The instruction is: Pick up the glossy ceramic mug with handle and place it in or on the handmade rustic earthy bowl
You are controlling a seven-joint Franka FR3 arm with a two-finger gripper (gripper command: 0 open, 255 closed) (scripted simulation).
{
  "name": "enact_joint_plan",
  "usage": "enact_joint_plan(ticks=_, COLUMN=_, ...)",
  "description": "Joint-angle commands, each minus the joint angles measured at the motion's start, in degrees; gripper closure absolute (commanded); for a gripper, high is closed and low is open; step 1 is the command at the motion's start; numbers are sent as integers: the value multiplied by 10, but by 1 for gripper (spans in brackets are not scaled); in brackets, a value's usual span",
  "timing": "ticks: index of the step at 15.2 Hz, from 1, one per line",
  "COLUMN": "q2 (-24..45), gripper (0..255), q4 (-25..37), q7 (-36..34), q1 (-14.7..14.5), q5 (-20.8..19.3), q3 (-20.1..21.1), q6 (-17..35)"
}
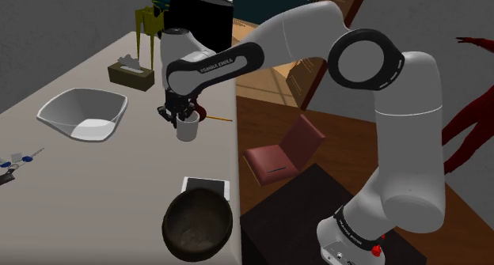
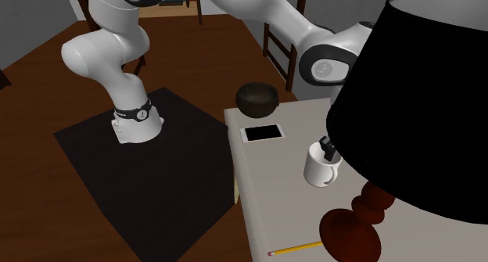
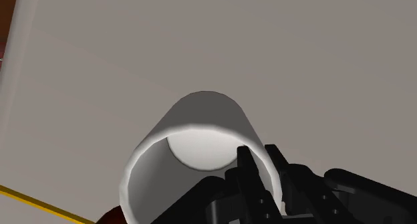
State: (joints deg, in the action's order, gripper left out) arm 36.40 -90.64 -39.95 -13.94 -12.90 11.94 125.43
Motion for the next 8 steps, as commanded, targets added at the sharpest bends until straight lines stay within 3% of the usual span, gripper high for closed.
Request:
enact_joint_plan(ticks=1, q2=-9, gripper=255, q4=3, q7=2, q1=1, q5=2, q3=2, q6=-11)
enact_joint_plan(ticks=8, q2=-35, gripper=255, q4=16, q7=8, q1=3, q5=10, q3=7, q6=-50)
